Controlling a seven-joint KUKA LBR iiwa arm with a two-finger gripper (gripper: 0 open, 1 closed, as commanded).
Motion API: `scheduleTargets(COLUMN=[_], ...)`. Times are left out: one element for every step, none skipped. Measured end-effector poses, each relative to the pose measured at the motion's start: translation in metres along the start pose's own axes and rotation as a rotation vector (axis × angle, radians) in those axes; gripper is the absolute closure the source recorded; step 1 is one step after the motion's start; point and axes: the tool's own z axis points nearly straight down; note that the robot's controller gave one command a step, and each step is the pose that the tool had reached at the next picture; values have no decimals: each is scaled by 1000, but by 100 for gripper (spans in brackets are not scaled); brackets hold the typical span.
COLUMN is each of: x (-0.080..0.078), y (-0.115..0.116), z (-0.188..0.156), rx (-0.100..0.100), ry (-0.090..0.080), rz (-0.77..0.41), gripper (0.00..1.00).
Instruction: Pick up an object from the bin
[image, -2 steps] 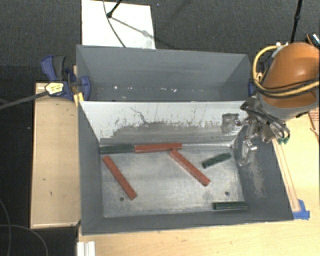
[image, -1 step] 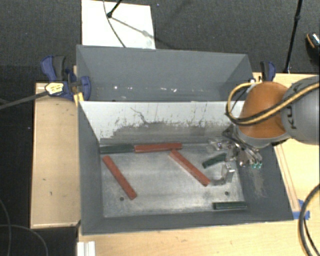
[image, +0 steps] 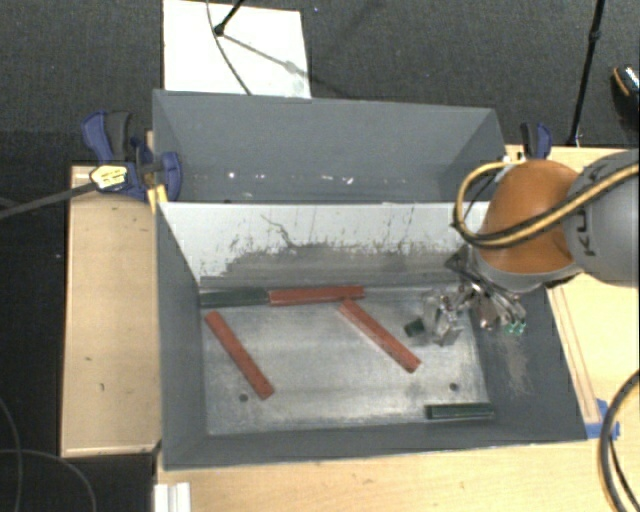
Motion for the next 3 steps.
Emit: scheduleTargets(x=[0,-15,-15], y=[0,-7,-7], z=[0,10,10], rx=[0,0,1], ry=[0,-4,-3], rz=[-2,97,95], gripper=[0,0,100])
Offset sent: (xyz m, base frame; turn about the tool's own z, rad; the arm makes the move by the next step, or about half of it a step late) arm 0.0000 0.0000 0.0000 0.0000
